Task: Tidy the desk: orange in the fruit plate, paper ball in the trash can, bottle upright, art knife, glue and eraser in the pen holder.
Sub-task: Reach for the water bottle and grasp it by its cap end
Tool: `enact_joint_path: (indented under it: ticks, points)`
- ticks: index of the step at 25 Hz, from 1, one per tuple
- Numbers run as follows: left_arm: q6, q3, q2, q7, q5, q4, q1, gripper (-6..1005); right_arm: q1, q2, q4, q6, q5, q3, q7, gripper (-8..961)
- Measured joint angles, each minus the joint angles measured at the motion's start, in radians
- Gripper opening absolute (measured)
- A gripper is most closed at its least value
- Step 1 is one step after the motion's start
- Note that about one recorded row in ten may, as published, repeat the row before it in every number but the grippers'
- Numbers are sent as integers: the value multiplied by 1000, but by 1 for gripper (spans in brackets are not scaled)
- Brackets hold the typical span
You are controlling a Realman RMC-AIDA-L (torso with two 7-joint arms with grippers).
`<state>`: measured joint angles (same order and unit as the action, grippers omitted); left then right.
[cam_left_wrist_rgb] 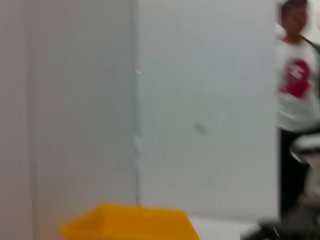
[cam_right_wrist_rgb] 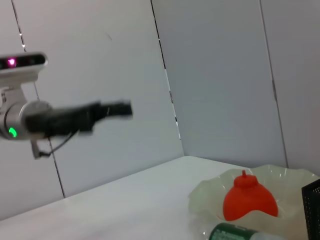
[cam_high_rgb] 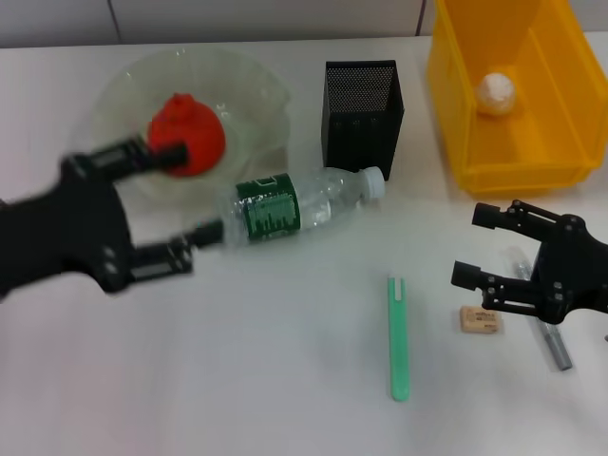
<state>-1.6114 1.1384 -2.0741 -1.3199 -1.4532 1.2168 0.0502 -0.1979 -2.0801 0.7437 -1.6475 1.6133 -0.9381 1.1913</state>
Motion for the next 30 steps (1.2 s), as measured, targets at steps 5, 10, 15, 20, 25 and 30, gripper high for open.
enact_joint_path:
  ticks: [5, 10, 15, 20, 25, 30]
  points:
    - [86, 103, -2, 18, -33, 0, 9, 801, 0, 1, 5, 12, 14, 1, 3, 840]
    - [234, 249, 0, -9, -62, 12, 73, 800, 17, 0, 11, 11, 100, 59, 7, 840]
    - [464, 428, -1, -138, -180, 63, 161, 800, 77, -4, -1, 1, 107, 156, -49, 840]
    - [633, 551, -5, -286, -320, 85, 263, 800, 124, -4, -3, -17, 107, 251, -62, 840]
    - [773, 653, -6, -383, -400, 34, 366, 800, 152, -6, -33, -29, 103, 365, -95, 840]
    - [918, 742, -6, -449, -438, -87, 477, 799, 156, -4, -71, -41, 103, 441, -126, 841]
